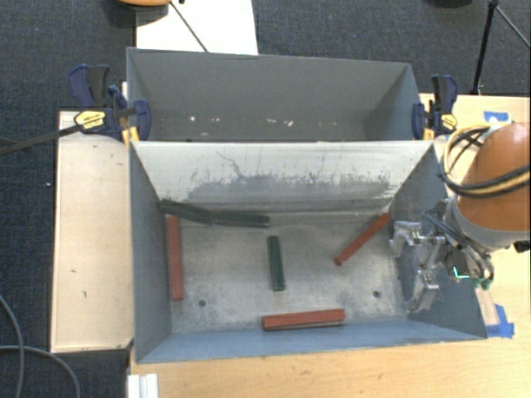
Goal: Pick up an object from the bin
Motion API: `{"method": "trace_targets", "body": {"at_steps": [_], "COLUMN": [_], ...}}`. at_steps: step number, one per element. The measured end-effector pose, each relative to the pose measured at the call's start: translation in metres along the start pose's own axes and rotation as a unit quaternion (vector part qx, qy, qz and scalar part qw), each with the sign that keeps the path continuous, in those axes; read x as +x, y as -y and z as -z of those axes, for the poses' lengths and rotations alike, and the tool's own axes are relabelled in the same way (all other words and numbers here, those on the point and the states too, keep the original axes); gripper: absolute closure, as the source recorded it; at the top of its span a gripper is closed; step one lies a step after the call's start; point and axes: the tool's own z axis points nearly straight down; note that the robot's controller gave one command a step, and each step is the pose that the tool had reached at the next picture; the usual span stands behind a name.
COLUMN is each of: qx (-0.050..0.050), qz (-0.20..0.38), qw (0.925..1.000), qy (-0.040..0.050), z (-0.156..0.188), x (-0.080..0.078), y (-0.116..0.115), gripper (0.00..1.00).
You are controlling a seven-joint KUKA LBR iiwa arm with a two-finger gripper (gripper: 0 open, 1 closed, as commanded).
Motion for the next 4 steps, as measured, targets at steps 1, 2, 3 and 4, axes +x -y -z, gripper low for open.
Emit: {"method": "trace_targets", "body": {"at_steps": [1,2,3,4], "qx": [0.001,0.001,0.001,0.000], "qz": [0.002,-0.001,0.025,0.104], "qw": [1.0000,1.0000,0.9997,0.9945], "qy": [0.0042,0.0062,0.0087,0.0051], "z": [0.004,-0.019,-0.079,-0.115], "x": [-0.002,-0.044,-0.080,-0.110], "y": [0.000,-0.025,-0.003,-0.057], "gripper": [0.00,0.00,0.00,1.00]}}
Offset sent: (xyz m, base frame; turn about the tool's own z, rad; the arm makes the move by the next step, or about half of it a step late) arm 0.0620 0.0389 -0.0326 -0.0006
